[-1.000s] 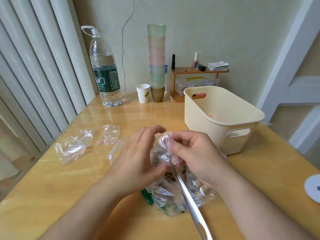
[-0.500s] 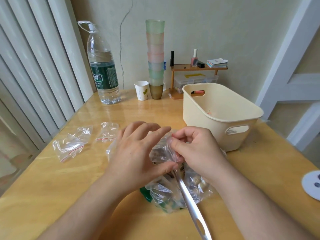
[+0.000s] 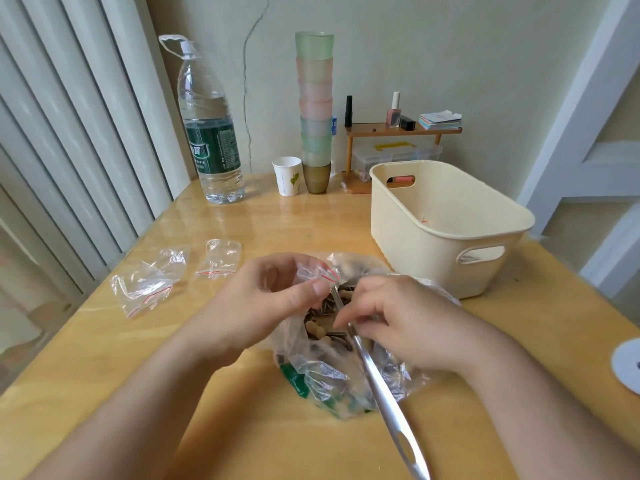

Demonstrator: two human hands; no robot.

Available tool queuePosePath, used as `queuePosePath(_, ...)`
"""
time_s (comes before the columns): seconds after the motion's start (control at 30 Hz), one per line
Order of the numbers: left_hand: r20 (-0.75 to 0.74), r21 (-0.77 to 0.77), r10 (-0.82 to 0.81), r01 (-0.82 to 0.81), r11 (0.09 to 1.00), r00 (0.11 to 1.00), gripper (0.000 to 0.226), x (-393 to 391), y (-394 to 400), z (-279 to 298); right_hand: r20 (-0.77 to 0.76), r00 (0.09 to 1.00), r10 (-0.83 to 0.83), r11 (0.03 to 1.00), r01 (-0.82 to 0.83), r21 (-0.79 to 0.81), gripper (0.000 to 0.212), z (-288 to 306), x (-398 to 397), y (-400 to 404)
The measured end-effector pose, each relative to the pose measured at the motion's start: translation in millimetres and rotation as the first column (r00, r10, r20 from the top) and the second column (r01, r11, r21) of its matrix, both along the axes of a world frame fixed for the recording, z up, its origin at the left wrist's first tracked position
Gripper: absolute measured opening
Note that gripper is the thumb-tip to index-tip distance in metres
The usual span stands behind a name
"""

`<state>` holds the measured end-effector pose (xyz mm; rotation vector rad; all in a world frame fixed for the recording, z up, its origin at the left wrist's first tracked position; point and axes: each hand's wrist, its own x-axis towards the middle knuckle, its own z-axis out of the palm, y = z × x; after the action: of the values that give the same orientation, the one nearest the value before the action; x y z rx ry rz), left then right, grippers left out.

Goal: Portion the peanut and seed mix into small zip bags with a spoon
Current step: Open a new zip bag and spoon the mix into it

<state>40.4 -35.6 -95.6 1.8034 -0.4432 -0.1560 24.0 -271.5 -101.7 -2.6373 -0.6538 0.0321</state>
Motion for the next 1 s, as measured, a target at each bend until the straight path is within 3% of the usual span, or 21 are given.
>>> queuePosePath(0.07,-0.067,0.002,-0.014,0.014,1.0,0.998,0.043,3,2,-2,-0.01,1.0,0.023,0.993,-0.024,-0.115,0.039,-1,-1,6)
queuePosePath(0.2,-0.146,-0.012,0.013,-0.015,1.0,0.989,0.045,6,2,-3,0.036,0.999,0.031,0.995,-0.027,-0.093,0.041,-8,4,7)
queuePosePath(0.3,-0.133,-0.042,0.109,-0.116,0.992,0.985,0.06,12,5,-6,0.184,0.983,-0.028,0.996,0.011,0.09,0.033,-10,11,-1)
queuePosePath(0.4,-0.005,-0.054,0.211,-0.211,0.976,0.977,0.097,15,2,-10,0.264,0.953,-0.147,0.948,0.06,0.313,0.021,-2,10,-8)
queuePosePath(0.5,0.082,-0.147,0.241,-0.227,0.963,0.967,0.057,12,-4,-10,0.294,0.929,-0.224,0.883,0.066,0.464,0.016,3,3,-8)
queuePosePath(0.6,0.107,-0.231,0.241,-0.211,0.95,0.965,0.05,12,-7,-11,0.281,0.93,-0.238,0.828,0.043,0.56,0.022,3,0,0)
queuePosePath(0.67,0.131,-0.278,0.26,-0.216,0.936,0.957,0.049,10,-7,-13,0.128,0.966,-0.225,0.75,0.088,0.656,0.03,4,0,5)
queuePosePath(0.73,0.185,-0.302,0.275,-0.211,0.929,0.944,0.052,7,-9,-13,0.036,0.971,-0.237,0.778,0.168,0.606,0.034,3,-1,7)
queuePosePath(0.8,0.242,-0.333,0.283,-0.194,0.923,0.928,0.055,5,-10,-14,0.091,0.94,-0.328,0.845,0.248,0.474,0.038,2,0,5)
queuePosePath(0.87,0.28,-0.32,0.262,-0.167,0.932,0.924,0.054,4,-9,-14,0.177,0.902,-0.395,0.849,0.285,0.445,0.033,2,4,-1)
queuePosePath(1.0,0.158,-0.119,-0.019,0.038,0.992,0.987,0.053,-5,-9,-9,0.318,0.879,-0.355,0.898,0.225,0.379,0.026,-1,9,-9)
